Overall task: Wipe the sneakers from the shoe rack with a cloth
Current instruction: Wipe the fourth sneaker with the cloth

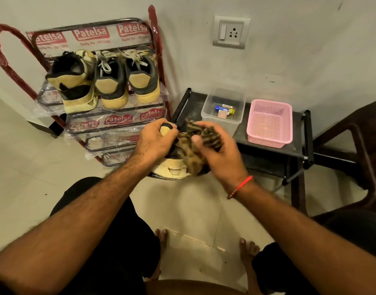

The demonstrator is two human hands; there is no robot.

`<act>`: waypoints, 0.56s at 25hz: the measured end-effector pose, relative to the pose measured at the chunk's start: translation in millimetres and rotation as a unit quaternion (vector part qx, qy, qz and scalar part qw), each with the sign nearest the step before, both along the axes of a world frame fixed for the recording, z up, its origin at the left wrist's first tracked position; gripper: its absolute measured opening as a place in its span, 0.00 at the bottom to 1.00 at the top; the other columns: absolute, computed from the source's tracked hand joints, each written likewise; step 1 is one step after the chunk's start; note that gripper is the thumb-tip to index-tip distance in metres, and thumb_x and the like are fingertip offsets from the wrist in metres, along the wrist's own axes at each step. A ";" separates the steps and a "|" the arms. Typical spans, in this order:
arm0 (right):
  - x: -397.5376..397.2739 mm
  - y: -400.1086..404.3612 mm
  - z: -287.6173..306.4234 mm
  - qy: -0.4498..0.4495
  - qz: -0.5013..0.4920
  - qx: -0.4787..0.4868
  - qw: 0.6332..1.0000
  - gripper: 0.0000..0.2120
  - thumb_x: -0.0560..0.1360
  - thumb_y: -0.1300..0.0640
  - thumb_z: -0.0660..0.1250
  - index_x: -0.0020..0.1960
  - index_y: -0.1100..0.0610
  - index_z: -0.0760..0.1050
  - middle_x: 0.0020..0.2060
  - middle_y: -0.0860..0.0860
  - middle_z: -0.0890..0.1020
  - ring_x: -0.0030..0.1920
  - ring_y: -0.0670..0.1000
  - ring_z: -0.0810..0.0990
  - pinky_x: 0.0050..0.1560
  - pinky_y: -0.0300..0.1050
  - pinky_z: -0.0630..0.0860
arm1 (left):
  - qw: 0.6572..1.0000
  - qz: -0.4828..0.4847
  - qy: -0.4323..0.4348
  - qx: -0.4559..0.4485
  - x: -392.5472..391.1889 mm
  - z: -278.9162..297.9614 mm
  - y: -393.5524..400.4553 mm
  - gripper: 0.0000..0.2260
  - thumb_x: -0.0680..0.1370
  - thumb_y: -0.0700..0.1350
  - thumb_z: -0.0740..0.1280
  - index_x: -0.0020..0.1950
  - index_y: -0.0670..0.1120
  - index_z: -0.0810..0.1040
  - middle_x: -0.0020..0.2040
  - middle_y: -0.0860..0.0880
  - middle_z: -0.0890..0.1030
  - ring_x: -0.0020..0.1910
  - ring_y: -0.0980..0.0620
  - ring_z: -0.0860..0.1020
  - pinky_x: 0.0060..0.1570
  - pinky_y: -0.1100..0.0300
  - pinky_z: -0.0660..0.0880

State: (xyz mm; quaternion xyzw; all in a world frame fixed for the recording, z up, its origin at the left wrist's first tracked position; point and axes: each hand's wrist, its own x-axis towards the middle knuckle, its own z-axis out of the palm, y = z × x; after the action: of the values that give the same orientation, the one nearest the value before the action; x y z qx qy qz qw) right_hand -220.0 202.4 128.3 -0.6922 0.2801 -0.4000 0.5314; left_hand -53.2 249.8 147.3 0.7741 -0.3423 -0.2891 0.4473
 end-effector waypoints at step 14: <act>3.4 20.6 -6.5 0.128 0.045 -0.337 0.932 0.16 0.70 0.64 0.73 0.58 0.59 0.81 0.56 0.58 0.79 0.58 0.57 0.77 0.64 0.44 0.73 | 0.984 -0.014 0.111 -0.137 -13.3 4.3 -2.9 0.10 0.81 0.39 0.66 0.58 0.45 0.84 0.53 0.42 0.85 0.45 0.46 0.82 0.51 0.51 0.80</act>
State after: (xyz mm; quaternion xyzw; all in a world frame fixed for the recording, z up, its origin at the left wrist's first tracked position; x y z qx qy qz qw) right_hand -216.6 223.0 121.8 -0.8878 0.1636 -0.3542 0.2442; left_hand -66.5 246.9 151.6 0.6639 -0.3373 -0.3300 0.5801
